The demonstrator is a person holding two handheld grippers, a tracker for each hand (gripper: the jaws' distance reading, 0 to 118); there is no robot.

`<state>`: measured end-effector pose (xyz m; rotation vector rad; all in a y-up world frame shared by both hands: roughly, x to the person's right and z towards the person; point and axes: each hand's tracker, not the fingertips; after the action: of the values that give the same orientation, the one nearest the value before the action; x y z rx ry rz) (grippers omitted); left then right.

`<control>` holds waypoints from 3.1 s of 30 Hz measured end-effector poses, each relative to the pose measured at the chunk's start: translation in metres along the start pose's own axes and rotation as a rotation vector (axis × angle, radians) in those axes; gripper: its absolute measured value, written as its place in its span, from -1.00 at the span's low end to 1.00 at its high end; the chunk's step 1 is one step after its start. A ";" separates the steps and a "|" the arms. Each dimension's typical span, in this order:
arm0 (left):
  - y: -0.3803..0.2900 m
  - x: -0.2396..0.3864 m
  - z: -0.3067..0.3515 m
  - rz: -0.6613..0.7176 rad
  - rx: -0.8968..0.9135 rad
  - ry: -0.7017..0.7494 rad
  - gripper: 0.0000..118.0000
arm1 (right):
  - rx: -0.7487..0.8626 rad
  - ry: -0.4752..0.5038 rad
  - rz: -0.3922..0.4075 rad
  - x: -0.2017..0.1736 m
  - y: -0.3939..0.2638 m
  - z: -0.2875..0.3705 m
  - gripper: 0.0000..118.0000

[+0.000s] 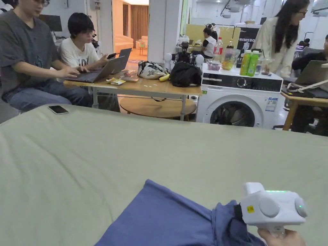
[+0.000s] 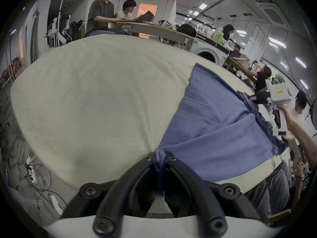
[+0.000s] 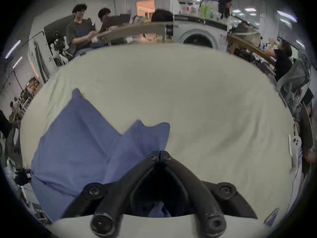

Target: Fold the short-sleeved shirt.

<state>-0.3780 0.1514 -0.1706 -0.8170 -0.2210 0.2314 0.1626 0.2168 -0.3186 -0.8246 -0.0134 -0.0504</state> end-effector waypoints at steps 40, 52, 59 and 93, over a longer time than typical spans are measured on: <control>0.491 0.215 0.101 -0.311 0.778 -0.046 -1.00 | 0.785 -0.247 -0.127 0.088 0.372 0.321 -1.00; 0.461 0.200 0.057 -0.303 0.716 -0.049 -1.00 | 0.732 -0.181 -0.150 0.089 0.363 0.291 -1.00; 0.389 0.171 0.040 -0.262 0.623 -0.089 -1.00 | 0.655 -0.115 -0.140 0.092 0.277 0.271 -1.00; 0.007 0.044 0.045 -0.207 0.220 -0.182 0.46 | 0.257 0.104 -0.083 0.015 -0.185 0.194 0.25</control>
<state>-0.3495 0.2001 -0.1408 -0.5502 -0.4410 0.1322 0.1693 0.2331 -0.0511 -0.5630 0.0428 -0.1663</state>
